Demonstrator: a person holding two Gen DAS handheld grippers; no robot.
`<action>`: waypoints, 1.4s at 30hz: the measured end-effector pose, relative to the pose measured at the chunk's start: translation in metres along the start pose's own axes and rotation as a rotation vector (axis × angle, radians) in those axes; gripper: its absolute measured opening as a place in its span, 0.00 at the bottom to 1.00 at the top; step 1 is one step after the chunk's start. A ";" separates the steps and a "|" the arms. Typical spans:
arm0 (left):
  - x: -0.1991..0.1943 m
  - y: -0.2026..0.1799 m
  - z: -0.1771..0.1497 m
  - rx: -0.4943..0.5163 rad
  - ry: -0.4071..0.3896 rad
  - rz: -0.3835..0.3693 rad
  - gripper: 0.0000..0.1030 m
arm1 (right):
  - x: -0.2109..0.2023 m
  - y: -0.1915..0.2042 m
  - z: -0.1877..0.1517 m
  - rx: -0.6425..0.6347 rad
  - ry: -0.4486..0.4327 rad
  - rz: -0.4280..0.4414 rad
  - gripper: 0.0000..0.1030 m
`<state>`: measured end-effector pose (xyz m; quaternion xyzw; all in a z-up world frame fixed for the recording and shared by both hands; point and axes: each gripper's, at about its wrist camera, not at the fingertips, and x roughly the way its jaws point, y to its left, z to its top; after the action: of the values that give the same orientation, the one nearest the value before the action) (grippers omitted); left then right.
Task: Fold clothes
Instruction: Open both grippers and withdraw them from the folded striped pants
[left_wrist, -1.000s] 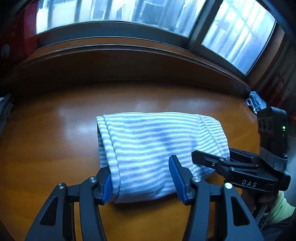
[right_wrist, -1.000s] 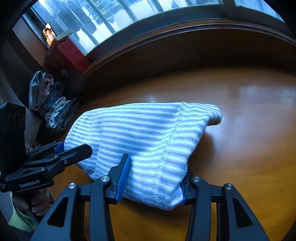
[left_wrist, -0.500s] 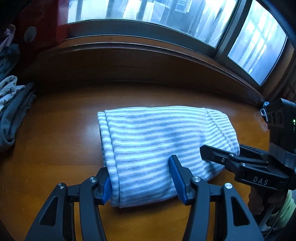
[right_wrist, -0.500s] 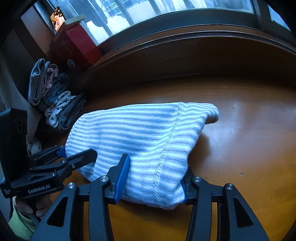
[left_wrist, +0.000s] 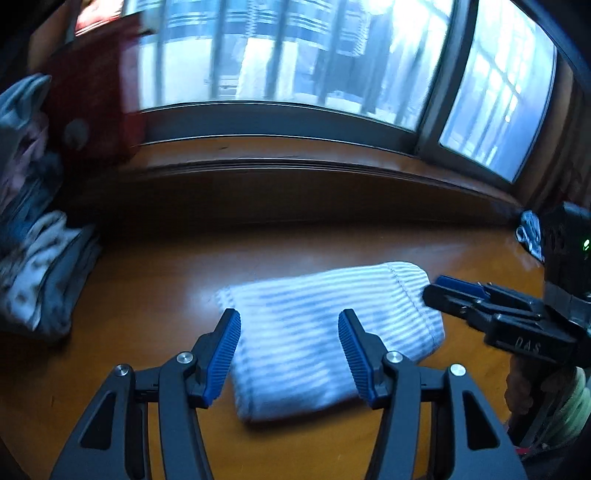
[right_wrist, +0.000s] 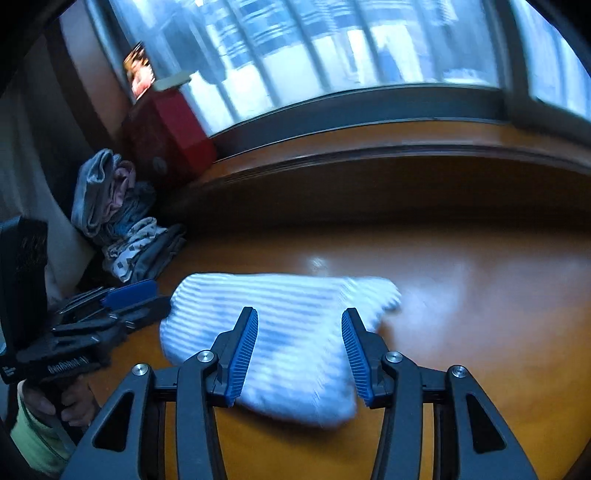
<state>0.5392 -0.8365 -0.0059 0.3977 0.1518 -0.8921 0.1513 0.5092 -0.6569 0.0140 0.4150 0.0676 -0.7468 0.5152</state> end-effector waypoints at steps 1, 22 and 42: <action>0.009 0.000 0.003 0.003 0.011 -0.007 0.51 | 0.008 0.004 0.003 -0.013 0.003 0.002 0.46; 0.027 -0.008 -0.003 0.003 0.099 0.055 0.54 | 0.025 0.025 -0.010 -0.055 0.161 -0.126 0.52; 0.006 -0.023 -0.040 -0.148 0.298 0.126 0.62 | -0.005 0.033 -0.055 0.040 0.377 -0.142 0.57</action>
<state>0.5527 -0.8015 -0.0327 0.5220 0.2127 -0.7985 0.2115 0.5668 -0.6395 -0.0074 0.5518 0.1771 -0.6916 0.4311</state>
